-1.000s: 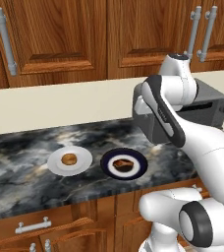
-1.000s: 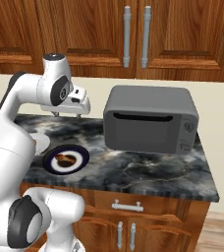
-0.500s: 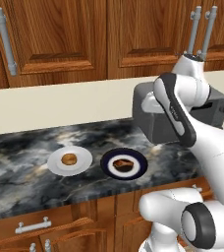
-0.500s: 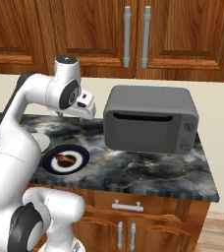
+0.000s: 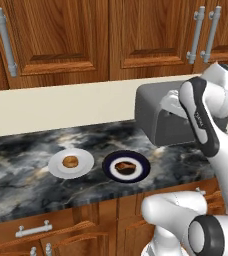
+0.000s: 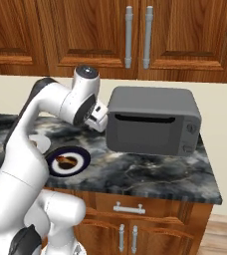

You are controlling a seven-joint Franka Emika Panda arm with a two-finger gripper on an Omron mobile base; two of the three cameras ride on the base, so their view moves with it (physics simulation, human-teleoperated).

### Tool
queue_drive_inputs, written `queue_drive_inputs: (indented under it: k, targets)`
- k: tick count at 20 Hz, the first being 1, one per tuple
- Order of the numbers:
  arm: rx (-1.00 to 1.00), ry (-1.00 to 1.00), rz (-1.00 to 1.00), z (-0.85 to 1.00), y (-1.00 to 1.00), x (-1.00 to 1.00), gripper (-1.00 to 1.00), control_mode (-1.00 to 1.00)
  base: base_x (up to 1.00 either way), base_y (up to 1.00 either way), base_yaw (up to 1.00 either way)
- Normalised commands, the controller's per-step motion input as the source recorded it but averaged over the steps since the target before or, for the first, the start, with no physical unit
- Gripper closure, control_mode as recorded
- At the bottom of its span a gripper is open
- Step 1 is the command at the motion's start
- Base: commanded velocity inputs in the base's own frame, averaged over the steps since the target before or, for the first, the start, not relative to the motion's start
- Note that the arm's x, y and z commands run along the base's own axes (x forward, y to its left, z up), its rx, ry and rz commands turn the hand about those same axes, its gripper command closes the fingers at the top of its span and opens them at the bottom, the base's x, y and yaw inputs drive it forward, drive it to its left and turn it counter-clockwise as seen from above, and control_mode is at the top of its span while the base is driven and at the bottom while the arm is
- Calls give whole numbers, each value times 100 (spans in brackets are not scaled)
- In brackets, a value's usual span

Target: Open the toaster oven door. Place the bread on the bottom rack in the toaster oven and place the chicken drumstick on the top rack.

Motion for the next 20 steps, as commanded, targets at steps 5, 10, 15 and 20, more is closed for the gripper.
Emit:
queue_drive_inputs:
  k: [5, 10, 15, 20]
  targets:
    - [20, -7, -33, -7, -34, -3, -100, -100, 0, 0, 0]
    - [21, -1, -28, -3, -43, 0, -100, -100, 0, 0, 0]
    - [15, 7, -26, -4, -42, 12, -100, -100, 0, 0, 0]
    - [11, 13, -16, -3, -46, 16, -100, -100, 0, 0, 0]
